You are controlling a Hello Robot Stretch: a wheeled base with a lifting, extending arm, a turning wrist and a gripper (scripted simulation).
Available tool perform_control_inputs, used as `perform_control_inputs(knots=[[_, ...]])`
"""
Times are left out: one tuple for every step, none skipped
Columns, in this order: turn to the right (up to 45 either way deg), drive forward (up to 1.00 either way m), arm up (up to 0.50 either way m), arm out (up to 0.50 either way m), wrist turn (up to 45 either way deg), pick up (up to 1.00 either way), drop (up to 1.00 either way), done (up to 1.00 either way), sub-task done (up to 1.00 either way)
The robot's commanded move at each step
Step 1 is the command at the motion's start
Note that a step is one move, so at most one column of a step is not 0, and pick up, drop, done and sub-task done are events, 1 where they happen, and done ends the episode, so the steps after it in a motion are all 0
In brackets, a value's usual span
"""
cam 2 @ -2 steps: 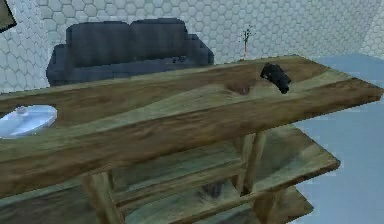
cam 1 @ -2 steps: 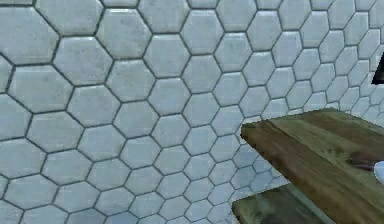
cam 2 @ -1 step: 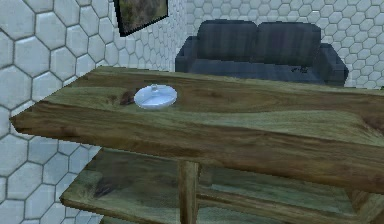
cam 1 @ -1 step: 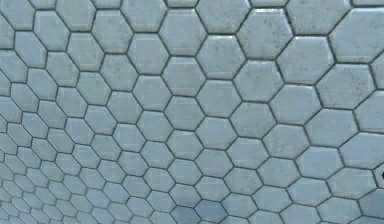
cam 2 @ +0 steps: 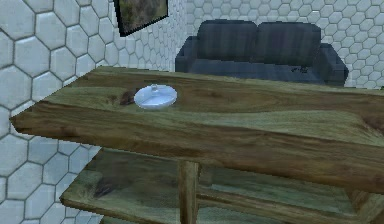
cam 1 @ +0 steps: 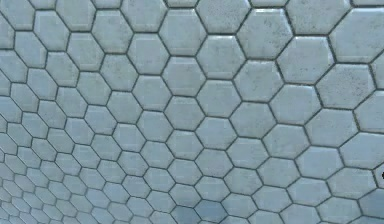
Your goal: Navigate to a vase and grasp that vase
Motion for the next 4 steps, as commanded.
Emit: perform_control_inputs(knots=[[0.0, 0.00, 0.38, 0.00, 0.0, 0.00, 0.00, 0.00, 0.00], [0.0, 0.00, 0.00, 0.30, 0.0, 0.00, 0.00, 0.00, 0.00], [0.0, 0.00, 0.00, 0.00, 45.0, 0.00, 0.00, 0.00, 0.00], [0.0, 0.00, 0.00, 0.00, 45.0, 0.00, 0.00, 0.00, 0.00]])
